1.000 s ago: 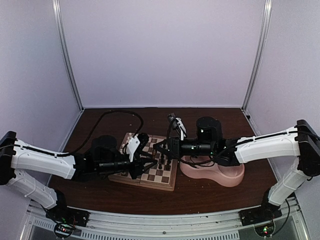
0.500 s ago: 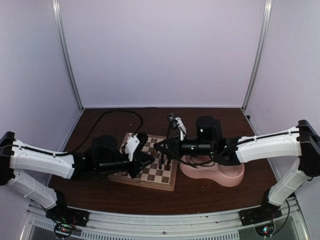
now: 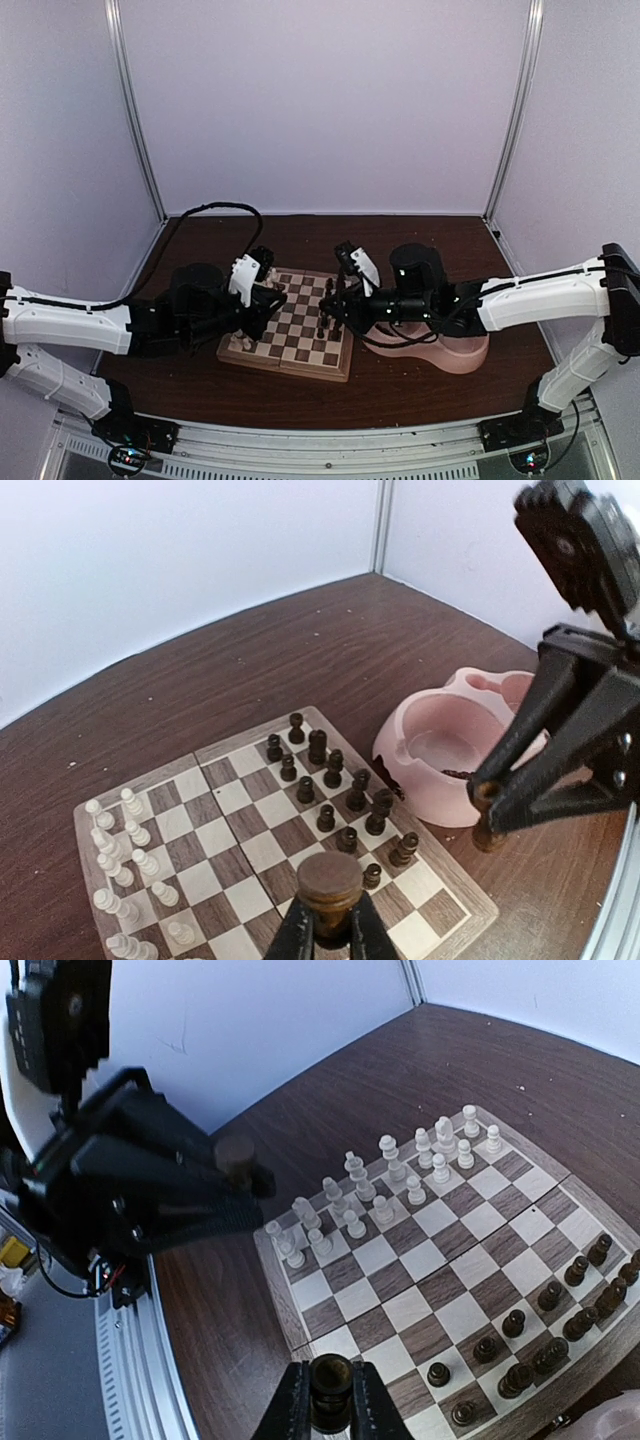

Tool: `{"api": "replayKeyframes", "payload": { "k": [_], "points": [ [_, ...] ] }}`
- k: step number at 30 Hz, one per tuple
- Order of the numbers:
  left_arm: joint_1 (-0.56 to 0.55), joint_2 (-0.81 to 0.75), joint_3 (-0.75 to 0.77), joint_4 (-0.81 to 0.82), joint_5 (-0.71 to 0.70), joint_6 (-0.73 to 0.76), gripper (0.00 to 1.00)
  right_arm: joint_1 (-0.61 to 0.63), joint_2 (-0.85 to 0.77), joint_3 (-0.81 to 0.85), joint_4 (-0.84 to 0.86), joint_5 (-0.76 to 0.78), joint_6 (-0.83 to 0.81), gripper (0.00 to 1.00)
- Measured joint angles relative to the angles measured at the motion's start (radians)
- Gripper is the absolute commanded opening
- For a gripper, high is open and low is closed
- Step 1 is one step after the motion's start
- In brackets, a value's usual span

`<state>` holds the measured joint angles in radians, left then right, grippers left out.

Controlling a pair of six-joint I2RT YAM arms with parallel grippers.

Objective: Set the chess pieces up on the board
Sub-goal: Place the rook on the chessboard.

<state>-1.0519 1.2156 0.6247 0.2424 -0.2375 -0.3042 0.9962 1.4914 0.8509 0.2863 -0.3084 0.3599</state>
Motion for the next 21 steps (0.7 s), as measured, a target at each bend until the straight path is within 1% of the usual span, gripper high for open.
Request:
{"api": "replayKeyframes", "payload": {
  "k": [3,8,11,16,21],
  "points": [
    [0.012,-0.013,0.0,-0.017,-0.035,-0.021,0.03,0.022,0.036,-0.001,-0.005,0.021,-0.041,0.0],
    [0.031,-0.034,-0.006,-0.036,-0.064,-0.049,0.03,0.093,0.122,0.006,-0.007,0.102,-0.105,0.0],
    [0.036,-0.05,-0.01,-0.037,-0.071,-0.062,0.03,0.124,0.212,0.045,-0.014,0.128,-0.127,0.0],
    [0.039,-0.066,-0.012,-0.039,-0.073,-0.073,0.02,0.144,0.319,0.124,-0.045,0.156,-0.146,0.0],
    [0.039,-0.068,-0.014,-0.04,-0.072,-0.074,0.02,0.153,0.347,0.17,-0.074,0.185,-0.161,0.0]
  ]
}}
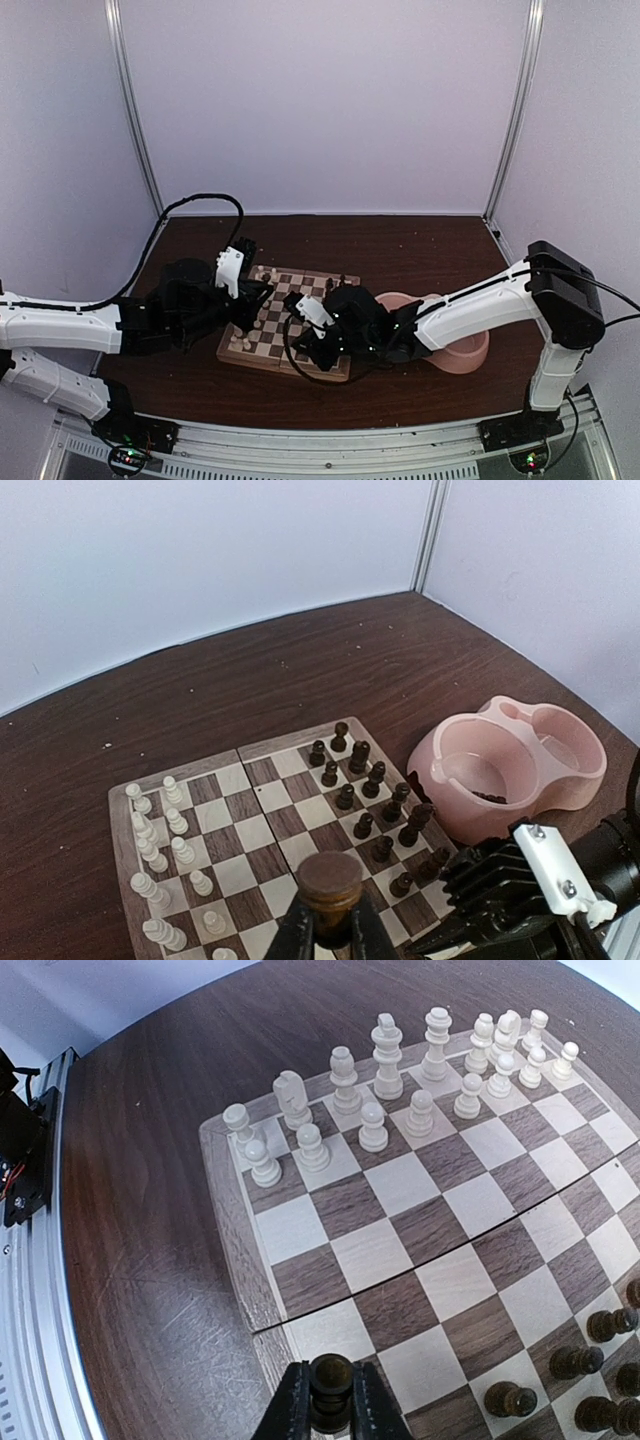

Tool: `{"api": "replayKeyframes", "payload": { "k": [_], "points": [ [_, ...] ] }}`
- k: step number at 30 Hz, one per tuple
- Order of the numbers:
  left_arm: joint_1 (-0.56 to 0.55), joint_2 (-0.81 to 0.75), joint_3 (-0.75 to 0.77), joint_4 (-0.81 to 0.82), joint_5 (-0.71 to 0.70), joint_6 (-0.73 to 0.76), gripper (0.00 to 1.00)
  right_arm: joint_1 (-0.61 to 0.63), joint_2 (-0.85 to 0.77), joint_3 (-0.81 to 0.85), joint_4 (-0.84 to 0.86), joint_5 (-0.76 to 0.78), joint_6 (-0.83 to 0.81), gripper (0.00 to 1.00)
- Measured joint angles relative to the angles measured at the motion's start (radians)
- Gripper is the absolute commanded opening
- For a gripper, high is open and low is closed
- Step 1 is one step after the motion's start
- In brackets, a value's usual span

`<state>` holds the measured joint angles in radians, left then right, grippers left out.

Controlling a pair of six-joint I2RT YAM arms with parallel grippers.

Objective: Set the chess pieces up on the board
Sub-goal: Place the rook on the chessboard.

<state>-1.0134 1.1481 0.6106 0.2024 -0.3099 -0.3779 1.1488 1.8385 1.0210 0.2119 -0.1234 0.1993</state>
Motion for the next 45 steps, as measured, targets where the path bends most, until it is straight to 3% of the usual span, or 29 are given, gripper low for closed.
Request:
{"api": "replayKeyframes", "payload": {
  "k": [11,14,25,35,45],
  "points": [
    [0.0,0.0,0.0,-0.003,0.004,0.0,0.03,0.007,0.048,0.061,-0.071,0.089,-0.021,0.02],
    [0.0,0.0,0.0,-0.003,0.005,0.0,0.03,0.007,0.061,0.077,-0.093,0.114,-0.021,0.1],
    [0.0,0.01,0.0,-0.003,0.012,0.001,0.03,0.007,0.065,0.093,-0.114,0.144,-0.027,0.26],
    [0.0,0.01,0.0,-0.01,0.018,0.001,0.04,0.007,0.061,0.092,-0.116,0.15,-0.036,0.27],
    [0.0,0.025,0.01,-0.051,0.054,0.008,0.04,0.008,-0.171,-0.035,-0.076,0.216,-0.038,0.31]
  ]
}}
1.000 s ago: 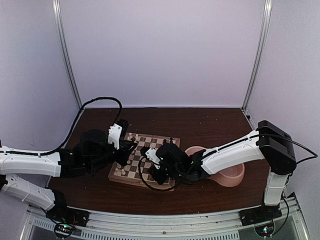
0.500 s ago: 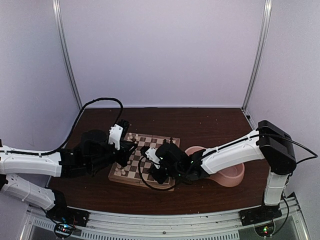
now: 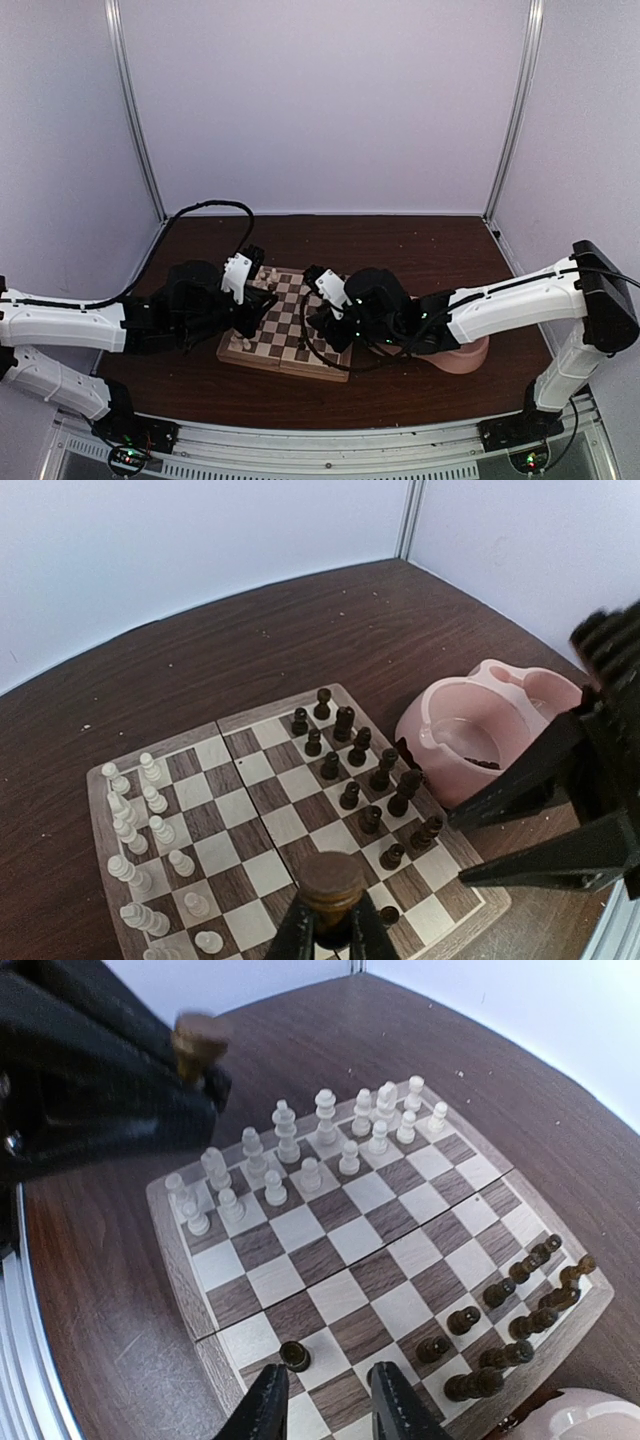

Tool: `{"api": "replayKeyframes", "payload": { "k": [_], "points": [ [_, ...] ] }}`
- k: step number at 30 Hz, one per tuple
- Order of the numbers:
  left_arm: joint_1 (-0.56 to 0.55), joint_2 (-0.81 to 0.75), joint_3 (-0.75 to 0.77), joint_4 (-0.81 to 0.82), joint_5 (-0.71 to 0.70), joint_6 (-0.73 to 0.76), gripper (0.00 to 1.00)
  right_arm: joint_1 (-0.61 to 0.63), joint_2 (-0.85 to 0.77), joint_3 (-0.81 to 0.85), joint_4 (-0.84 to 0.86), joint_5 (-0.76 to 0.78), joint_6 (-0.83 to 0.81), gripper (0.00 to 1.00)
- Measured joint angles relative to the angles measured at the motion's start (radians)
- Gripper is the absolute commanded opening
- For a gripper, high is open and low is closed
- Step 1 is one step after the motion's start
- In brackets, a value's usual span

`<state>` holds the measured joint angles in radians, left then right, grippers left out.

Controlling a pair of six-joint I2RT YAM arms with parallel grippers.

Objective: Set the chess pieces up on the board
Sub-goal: Place the rook on the chessboard, then pick up the rook from the chessboard.

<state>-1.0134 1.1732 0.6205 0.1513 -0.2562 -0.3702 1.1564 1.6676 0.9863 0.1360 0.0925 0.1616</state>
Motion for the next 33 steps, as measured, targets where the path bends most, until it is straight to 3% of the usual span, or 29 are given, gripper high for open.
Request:
{"api": "replayKeyframes", "payload": {
  "k": [13,18,33],
  "points": [
    [0.0,0.031,0.024,-0.007,0.044,0.008,0.04,0.0,-0.027,-0.014,0.024,0.008,-0.011,0.34],
    [0.0,0.032,0.026,-0.013,0.041,0.008,0.04,0.0,0.069,0.056,-0.019,-0.071,-0.026,0.34],
    [0.0,0.029,0.026,-0.022,0.028,0.008,0.05,0.0,0.202,0.181,-0.137,-0.09,-0.026,0.33]
  ]
}}
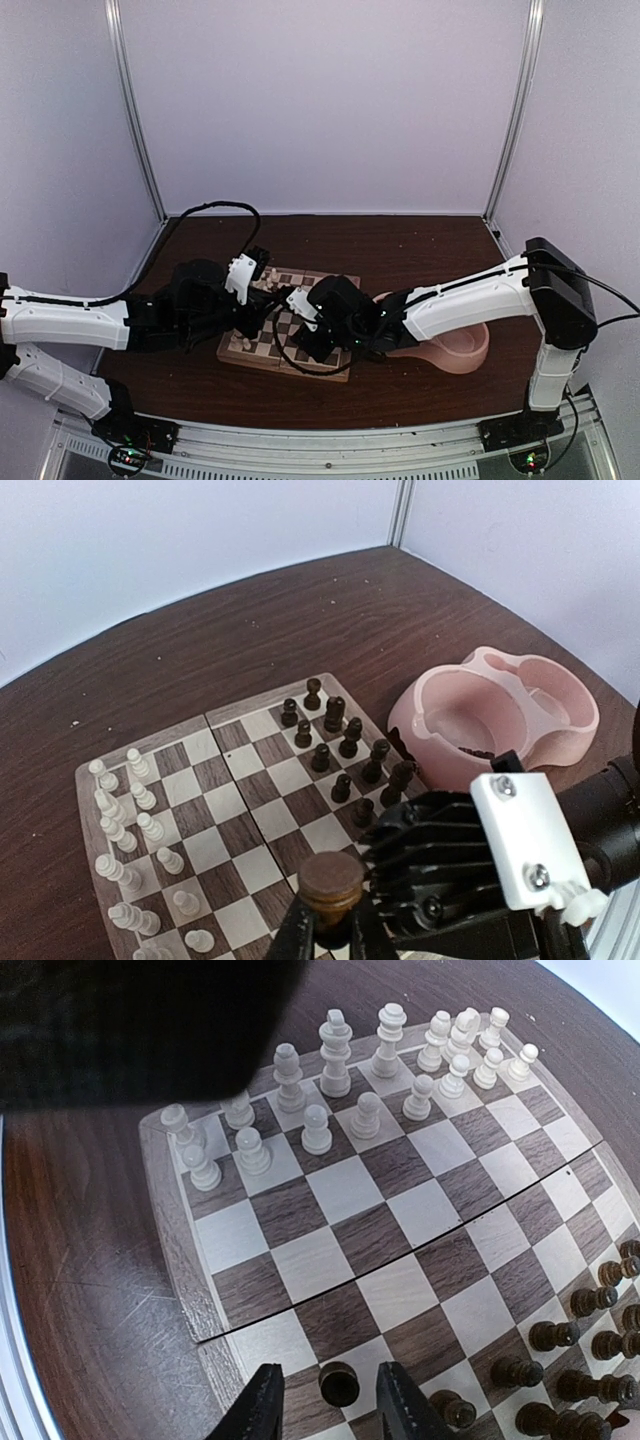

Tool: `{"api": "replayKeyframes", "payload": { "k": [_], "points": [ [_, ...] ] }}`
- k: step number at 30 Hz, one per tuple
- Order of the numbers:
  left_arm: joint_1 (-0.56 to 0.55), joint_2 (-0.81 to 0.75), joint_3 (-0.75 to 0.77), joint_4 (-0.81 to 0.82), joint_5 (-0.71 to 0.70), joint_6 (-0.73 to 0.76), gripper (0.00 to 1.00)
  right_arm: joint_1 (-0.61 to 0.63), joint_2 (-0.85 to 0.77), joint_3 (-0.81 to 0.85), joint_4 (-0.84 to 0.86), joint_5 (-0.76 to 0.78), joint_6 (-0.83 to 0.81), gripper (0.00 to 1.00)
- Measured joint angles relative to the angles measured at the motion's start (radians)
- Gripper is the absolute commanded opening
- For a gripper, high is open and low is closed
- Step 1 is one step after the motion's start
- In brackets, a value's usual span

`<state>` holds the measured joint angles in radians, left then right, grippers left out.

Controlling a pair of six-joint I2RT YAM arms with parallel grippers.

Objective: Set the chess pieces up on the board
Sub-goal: Pick up the rook from the chessboard.

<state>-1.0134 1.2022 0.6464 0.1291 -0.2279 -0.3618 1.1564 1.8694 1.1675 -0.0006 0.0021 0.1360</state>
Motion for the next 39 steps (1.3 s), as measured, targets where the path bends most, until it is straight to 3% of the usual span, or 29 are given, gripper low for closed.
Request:
{"api": "replayKeyframes", "payload": {
  "k": [10,18,29,39],
  "points": [
    [0.003,-0.004,0.0,-0.037,-0.006,0.0,0.05,-0.001,0.04,0.039,-0.03,0.018,0.001,0.32],
    [0.004,-0.017,0.0,-0.053,-0.022,0.0,0.04,-0.002,0.059,0.056,-0.042,0.04,0.003,0.25],
    [0.004,-0.098,-0.003,-0.056,-0.171,0.001,0.04,-0.002,0.079,0.057,-0.071,0.035,0.005,0.23],
    [0.004,-0.105,-0.01,-0.056,-0.232,0.001,0.04,-0.002,0.079,0.056,-0.07,0.025,0.008,0.11]
  ]
}}
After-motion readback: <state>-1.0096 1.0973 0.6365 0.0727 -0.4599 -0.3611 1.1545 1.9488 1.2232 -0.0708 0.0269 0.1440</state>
